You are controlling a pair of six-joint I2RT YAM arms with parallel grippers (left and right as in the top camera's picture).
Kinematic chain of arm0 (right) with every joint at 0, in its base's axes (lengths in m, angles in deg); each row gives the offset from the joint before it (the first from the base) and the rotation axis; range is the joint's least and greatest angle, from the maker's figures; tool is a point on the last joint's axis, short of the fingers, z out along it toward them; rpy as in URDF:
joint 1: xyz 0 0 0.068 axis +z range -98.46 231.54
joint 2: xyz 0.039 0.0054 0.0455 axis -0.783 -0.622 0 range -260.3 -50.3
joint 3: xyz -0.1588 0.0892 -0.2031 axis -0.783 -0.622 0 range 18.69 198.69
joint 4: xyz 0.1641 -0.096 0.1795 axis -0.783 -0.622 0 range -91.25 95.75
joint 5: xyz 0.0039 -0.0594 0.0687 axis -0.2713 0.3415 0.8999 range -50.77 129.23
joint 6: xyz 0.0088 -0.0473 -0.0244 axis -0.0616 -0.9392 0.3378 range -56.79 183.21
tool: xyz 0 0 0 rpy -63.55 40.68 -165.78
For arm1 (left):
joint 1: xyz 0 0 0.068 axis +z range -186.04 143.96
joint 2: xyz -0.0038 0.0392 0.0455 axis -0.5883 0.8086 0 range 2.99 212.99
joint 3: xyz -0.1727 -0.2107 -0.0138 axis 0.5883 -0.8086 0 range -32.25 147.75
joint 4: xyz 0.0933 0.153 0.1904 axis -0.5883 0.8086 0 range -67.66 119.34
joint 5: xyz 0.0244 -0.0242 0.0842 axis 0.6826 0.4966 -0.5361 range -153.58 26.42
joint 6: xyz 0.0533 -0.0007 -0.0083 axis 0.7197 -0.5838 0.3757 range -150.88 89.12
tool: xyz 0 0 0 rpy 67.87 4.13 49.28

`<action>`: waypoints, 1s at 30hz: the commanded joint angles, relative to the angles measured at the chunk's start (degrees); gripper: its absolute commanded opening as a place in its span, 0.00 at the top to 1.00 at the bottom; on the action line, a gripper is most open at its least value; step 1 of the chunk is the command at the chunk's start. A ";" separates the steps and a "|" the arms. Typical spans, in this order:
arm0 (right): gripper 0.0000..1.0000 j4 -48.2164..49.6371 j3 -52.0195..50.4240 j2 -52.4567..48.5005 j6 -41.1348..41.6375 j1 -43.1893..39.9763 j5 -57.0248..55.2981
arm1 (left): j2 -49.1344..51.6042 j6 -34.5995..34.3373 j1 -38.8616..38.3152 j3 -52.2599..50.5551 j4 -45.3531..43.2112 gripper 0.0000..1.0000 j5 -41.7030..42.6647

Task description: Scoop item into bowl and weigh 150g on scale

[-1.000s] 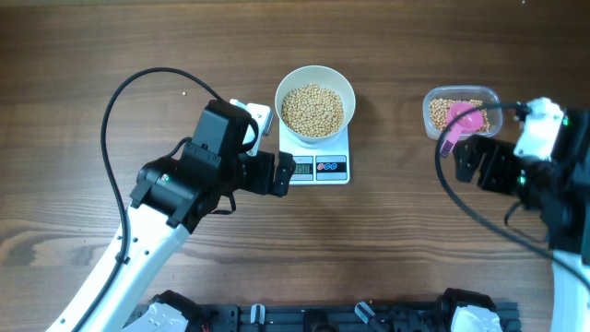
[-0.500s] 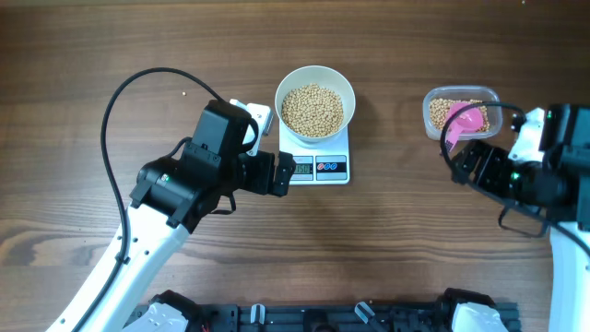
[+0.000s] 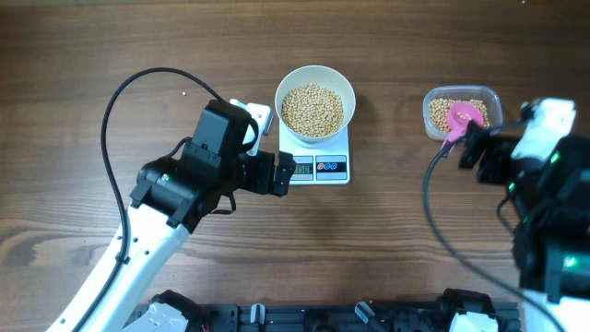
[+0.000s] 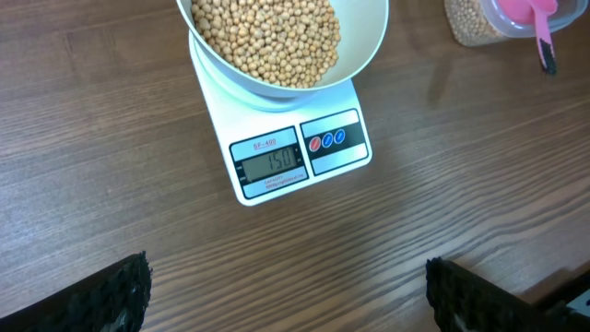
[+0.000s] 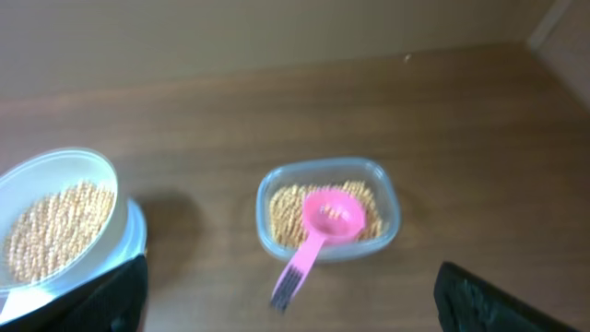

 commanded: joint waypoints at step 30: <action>0.00 38.77 -53.92 45.81 -6.45 8.98 -0.98 | 0.11 -0.11 -0.31 0.28 -0.09 0.00 0.50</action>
